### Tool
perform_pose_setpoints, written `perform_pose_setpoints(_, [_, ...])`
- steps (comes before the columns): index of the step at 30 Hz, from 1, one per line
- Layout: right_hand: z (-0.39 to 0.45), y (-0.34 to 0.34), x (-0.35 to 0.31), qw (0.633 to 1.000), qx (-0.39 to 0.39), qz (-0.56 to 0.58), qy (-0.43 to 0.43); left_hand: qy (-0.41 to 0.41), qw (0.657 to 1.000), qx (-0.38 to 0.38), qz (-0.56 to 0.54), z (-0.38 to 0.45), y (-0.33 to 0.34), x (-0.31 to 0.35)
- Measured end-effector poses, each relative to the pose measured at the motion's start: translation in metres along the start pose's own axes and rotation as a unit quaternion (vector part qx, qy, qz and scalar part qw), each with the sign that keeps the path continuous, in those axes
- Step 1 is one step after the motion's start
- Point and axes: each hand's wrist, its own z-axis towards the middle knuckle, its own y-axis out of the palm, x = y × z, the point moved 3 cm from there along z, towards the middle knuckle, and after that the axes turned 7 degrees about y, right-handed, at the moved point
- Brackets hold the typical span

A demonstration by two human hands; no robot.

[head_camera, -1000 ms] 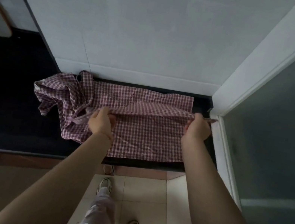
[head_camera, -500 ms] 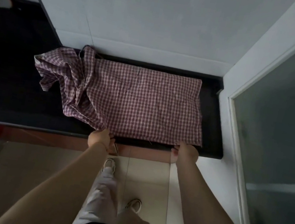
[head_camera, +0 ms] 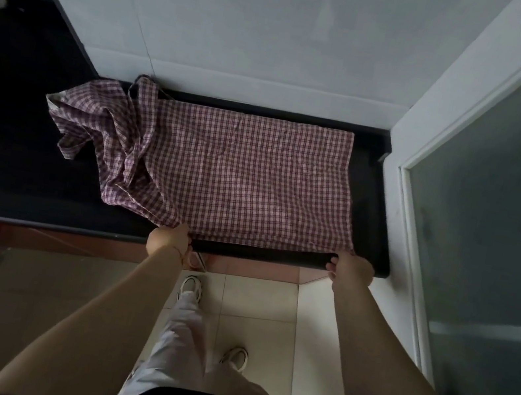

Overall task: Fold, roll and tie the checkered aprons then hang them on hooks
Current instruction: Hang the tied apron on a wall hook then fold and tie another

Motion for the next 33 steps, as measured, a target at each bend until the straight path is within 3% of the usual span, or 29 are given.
perform_pose_setpoints(4, [0.002,-0.004,-0.008,0.996,0.064,-0.029,-0.063,0.008,0.996,0.003,0.090,-0.021,0.009,0.005])
perform_pose_setpoints(7, [-0.007,-0.003,-0.018,0.986,0.090,-0.074,-0.118,0.161,0.969,0.004,0.187,-0.047,0.035,0.013])
perform_pose_setpoints(9, [-0.004,-0.001,-0.020,0.980,0.094,-0.123,-0.128,0.335,0.907,0.026,0.253,-0.062,0.053,0.028])
perform_pose_setpoints(11, [-0.001,0.000,-0.022,0.977,0.081,-0.147,-0.134,0.434,0.837,0.007,0.332,-0.059,0.070,0.037])
perform_pose_setpoints(15, [0.008,0.004,-0.026,0.979,0.013,-0.162,-0.120,0.394,0.756,-0.145,0.502,-0.046,0.089,0.040])
perform_pose_setpoints(17, [0.008,0.007,-0.029,0.974,-0.007,-0.191,-0.119,0.373,0.724,-0.183,0.550,-0.045,0.093,0.037])
perform_pose_setpoints(20, [0.006,0.009,-0.034,0.971,-0.017,-0.195,-0.141,0.359,0.713,-0.204,0.567,-0.047,0.096,0.037])
perform_pose_setpoints(24, [0.000,0.004,-0.039,0.980,-0.046,-0.110,-0.158,0.376,0.709,-0.209,0.558,-0.045,0.093,0.039])
perform_pose_setpoints(28, [-0.001,-0.002,-0.039,0.976,-0.051,-0.126,-0.170,0.397,0.705,-0.200,0.553,-0.042,0.089,0.038])
perform_pose_setpoints(33, [0.007,-0.006,-0.038,0.984,-0.042,-0.116,-0.130,0.409,0.723,-0.191,0.523,-0.040,0.084,0.047])
